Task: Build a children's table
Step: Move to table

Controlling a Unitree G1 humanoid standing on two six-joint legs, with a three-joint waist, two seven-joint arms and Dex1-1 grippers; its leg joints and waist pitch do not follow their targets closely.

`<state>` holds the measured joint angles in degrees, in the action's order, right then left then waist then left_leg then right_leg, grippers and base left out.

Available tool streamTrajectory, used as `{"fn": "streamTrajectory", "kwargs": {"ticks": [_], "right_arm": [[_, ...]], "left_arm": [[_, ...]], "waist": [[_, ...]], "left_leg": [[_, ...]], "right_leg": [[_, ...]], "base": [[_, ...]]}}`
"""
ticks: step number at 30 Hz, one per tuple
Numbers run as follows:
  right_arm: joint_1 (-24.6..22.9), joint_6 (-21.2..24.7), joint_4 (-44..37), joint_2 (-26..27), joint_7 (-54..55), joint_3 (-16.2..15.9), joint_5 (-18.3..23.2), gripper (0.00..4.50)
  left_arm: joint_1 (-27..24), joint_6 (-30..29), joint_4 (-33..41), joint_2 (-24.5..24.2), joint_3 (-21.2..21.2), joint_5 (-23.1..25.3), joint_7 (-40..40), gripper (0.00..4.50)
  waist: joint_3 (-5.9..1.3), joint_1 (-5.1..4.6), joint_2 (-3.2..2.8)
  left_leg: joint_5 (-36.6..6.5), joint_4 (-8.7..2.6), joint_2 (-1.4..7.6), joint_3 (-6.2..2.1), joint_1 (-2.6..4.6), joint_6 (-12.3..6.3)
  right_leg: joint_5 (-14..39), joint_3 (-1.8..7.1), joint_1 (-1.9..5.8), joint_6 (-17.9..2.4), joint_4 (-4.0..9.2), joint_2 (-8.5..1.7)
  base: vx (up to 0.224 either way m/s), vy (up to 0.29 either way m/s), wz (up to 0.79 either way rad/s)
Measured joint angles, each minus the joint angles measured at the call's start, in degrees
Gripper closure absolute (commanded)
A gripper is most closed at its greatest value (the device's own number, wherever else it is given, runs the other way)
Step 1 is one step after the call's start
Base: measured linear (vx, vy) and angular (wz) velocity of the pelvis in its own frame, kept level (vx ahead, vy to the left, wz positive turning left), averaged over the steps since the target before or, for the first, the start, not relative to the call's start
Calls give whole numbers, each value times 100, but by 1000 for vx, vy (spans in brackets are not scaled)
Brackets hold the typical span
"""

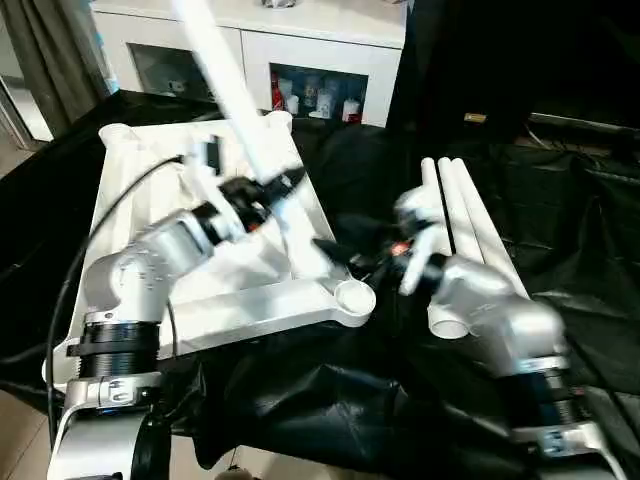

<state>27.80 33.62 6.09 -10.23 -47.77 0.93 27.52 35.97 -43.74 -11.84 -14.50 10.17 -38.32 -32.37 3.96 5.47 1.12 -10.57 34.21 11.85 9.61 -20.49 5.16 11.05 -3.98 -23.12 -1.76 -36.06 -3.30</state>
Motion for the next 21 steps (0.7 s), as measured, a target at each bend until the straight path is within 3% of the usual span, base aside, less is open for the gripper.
{"fn": "streamTrajectory", "kwargs": {"ticks": [5,10,17,18,21], "right_arm": [[183,201,-148,-183,21,51,32,65],[312,199,-98,-383,11,-642,-509,65],[720,164,345,-49,408,-1006,-910,65],[823,152,487,65,548,-1044,-1006,94],[990,66,750,233,828,-1139,-1211,107]], "left_arm": [[86,-43,1,-39,-135,91,1,253],[138,-109,60,44,-183,96,60,253],[142,-142,272,67,-279,97,69,253],[143,-143,280,68,-286,99,70,253],[143,-148,299,139,-376,102,71,253]], "waist": [[-2,-31,4],[-2,-35,10],[-2,-35,23],[-2,-38,23],[0,-26,25]], "left_leg": [[1,0,0,2,0,2],[2,0,1,7,-1,3],[4,1,0,7,-2,6],[6,1,1,7,-3,9],[6,0,0,8,-7,10]], "right_leg": [[0,-1,0,0,-3,1],[0,-1,-1,0,-3,1],[0,0,-2,1,-3,1],[0,-1,-4,1,-5,1],[0,-1,-4,1,-4,1]], "base": [[0,0,0],[0,0,0],[0,0,0],[0,0,0],[0,0,0]]}}
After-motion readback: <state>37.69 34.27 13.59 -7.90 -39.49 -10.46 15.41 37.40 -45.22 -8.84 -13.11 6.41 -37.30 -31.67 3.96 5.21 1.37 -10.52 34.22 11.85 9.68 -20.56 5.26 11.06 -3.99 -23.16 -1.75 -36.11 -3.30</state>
